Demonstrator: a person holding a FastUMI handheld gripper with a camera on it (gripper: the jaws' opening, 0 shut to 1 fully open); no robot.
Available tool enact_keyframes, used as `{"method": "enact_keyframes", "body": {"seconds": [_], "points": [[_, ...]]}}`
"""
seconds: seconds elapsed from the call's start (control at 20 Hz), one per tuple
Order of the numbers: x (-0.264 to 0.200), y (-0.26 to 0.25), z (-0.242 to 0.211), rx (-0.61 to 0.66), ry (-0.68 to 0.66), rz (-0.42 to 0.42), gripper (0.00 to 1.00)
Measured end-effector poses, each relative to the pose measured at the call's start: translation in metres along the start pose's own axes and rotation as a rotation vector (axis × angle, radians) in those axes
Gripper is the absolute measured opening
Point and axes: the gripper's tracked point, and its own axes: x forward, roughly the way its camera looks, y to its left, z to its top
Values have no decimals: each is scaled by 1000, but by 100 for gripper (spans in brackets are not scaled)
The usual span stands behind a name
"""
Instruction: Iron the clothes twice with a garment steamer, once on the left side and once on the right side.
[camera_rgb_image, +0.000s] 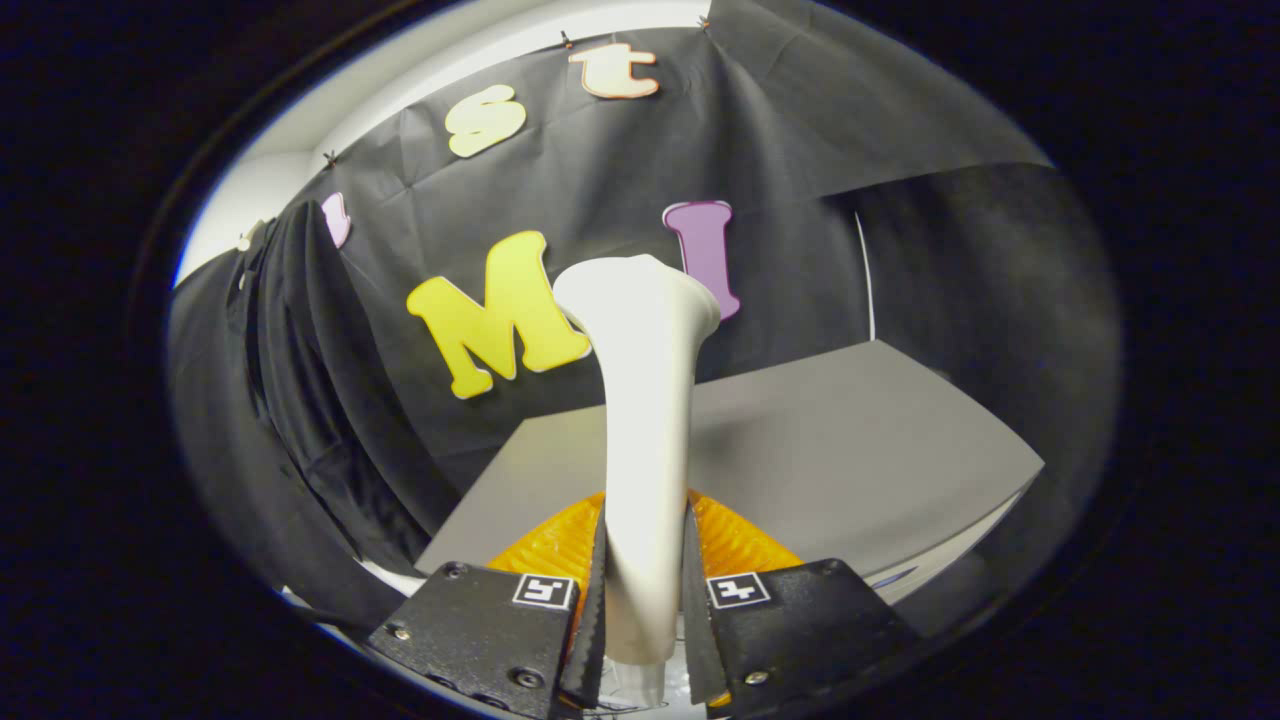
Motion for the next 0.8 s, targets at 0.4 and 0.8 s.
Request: {"method": "enact_keyframes", "body": {"seconds": [0.4, 0.8], "points": [[-81, 124, 49, -41, -200, 44, 35], [-115, 262, 77, -145, -328, 121, 35]]}}
